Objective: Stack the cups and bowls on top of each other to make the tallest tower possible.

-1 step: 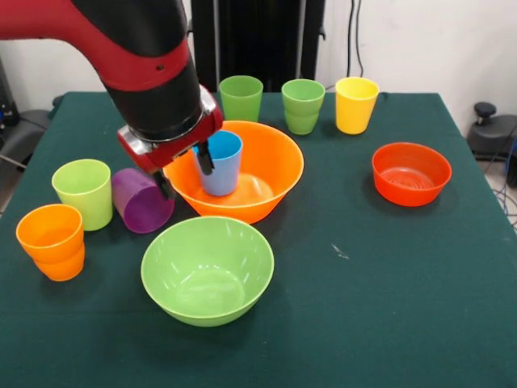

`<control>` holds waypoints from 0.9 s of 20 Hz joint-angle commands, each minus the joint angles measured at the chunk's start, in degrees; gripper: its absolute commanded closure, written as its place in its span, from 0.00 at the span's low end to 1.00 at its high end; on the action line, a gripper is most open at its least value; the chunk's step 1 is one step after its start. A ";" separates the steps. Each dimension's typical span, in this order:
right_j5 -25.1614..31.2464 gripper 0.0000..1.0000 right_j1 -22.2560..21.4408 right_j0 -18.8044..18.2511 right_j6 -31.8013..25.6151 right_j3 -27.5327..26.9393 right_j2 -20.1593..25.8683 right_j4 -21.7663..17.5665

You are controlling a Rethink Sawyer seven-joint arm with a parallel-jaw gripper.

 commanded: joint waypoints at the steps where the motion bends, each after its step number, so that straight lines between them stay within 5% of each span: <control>1: -5.51 0.00 2.19 0.07 4.74 6.48 0.47 1.94; 6: -6.39 0.00 3.87 -1.22 2.55 6.86 1.42 3.67; 12: -3.03 0.00 6.99 -0.03 -1.71 1.96 0.76 1.33; 18: -8.84 0.00 8.20 -0.46 7.31 1.72 0.43 5.09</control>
